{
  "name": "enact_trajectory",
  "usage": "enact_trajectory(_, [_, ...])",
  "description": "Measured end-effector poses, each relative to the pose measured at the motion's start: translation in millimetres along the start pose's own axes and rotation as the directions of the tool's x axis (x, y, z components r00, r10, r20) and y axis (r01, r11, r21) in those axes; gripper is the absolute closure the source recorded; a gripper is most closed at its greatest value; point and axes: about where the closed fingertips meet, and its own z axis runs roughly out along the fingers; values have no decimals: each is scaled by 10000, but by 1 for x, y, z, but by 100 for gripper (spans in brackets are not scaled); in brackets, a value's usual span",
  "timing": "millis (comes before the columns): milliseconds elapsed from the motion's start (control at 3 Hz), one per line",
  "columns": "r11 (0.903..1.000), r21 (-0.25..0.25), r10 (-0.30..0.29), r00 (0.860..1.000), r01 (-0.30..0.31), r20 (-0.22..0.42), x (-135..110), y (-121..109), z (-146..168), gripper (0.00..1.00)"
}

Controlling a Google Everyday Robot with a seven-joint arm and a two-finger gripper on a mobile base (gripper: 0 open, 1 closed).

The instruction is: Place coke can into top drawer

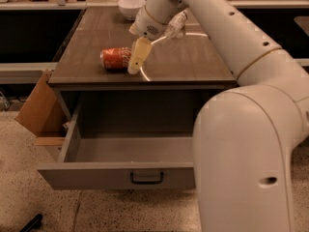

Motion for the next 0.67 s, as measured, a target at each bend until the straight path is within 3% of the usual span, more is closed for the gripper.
enact_trajectory(333, [9990,-433,-144,9999,141,-74,-8,-4,22,0])
enact_trajectory(667, [9969,-755,-216,9997,205,-127,-13,-5,38,19])
